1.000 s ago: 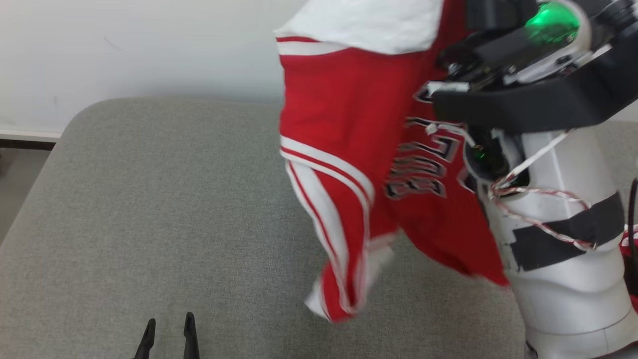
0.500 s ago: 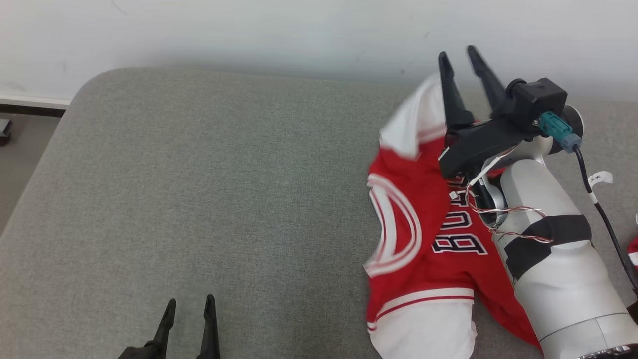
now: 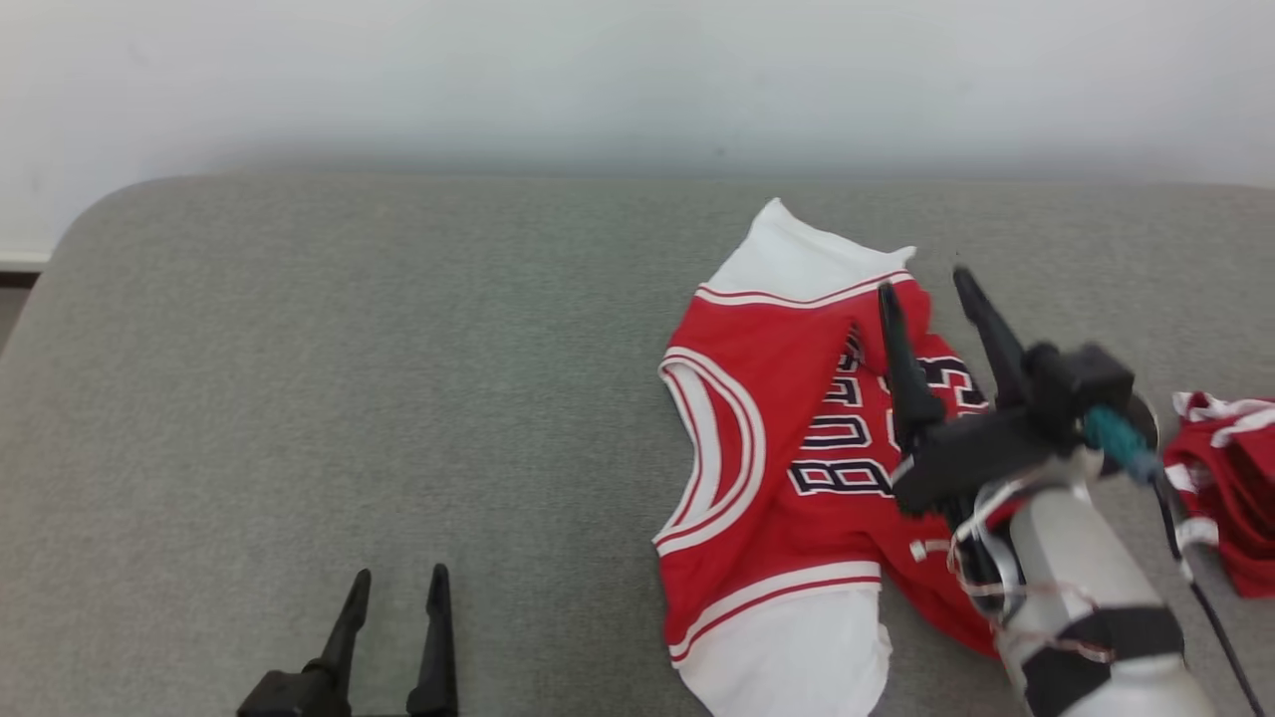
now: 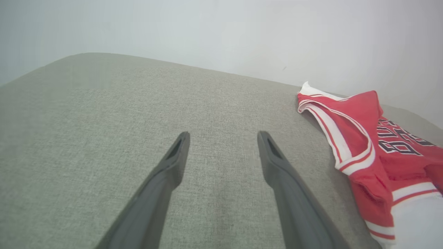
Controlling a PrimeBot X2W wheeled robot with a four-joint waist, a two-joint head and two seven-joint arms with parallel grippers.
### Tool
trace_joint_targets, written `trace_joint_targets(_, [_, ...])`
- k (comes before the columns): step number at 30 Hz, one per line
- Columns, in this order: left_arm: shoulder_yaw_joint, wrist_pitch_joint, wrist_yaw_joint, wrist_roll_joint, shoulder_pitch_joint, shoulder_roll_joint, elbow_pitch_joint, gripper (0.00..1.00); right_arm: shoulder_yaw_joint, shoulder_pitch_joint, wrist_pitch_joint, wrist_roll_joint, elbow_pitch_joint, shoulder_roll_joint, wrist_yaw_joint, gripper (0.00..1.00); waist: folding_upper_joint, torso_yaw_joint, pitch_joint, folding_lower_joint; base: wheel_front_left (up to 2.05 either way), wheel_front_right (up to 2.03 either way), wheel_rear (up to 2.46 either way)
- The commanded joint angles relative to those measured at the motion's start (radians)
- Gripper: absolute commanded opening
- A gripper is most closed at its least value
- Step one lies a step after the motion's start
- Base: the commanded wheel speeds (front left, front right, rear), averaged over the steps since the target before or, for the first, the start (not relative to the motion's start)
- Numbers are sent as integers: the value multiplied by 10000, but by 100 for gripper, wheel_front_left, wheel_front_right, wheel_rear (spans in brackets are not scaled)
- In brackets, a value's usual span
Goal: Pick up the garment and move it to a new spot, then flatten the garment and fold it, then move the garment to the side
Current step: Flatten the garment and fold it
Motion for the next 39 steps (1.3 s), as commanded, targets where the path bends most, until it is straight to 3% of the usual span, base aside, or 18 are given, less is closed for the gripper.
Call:
trace_joint_targets(1, [-146, -30, -85, 36, -140, -9, -25, 100, -74, 618, 1, -43, -286, 49, 12, 100, -1, -469, -132, 0, 0, 0, 0])
trace_joint_targets(9, [-1185, -30, -344, -491, -807, -12, 303, 100, -472, 2389, 2, -196, -1024, 170, 12, 100, -1, -1407, 106, 0, 0, 0, 0])
trace_joint_targets(17, [-2710, -30, -593, -1235, -1813, 11, 1877, 100, -970, 2665, 2, -207, -1393, 291, 12, 100, -1, -2533, 751, 0, 0, 0, 0])
trace_joint_targets(24, [-2704, -30, -371, -1304, -2167, 9, 2809, 100, -1102, 2605, 2, -235, -1556, 323, 12, 100, -1, -2996, 950, 0, 0, 0, 0])
trace_joint_targets(31, [-2190, -30, 326, -1120, -2092, 19, 2964, 100, -1286, 2773, 1, -292, -1642, 369, 12, 100, -1, -2991, 841, 0, 0, 0, 0])
trace_joint_targets(36, [-2472, -16, 114, -1265, -1997, 9, 3470, 100, -1212, 2764, 0, -326, -1607, 475, 12, 100, -1, -2876, 762, 0, 0, 0, 0])
trace_joint_targets(37, [-2424, -18, 110, -1317, -2068, 14, 3447, 44, -1200, 2761, 1, -316, -1600, 491, 12, 100, -1, -2859, 756, 0, 0, 0, 0])
trace_joint_targets(38, [-2369, -20, 106, -1372, -2126, 14, 3393, 0, -1185, 2750, 1, -283, -1585, 493, 12, 100, -1, -2843, 754, 0, 0, 0, 0])
trace_joint_targets(39, [-2274, -19, 131, -1393, -2187, 13, 3247, 0, -1169, 2741, 1, -231, -1582, 483, 12, 100, -1, -2824, 749, 0, 0, 0, 0])
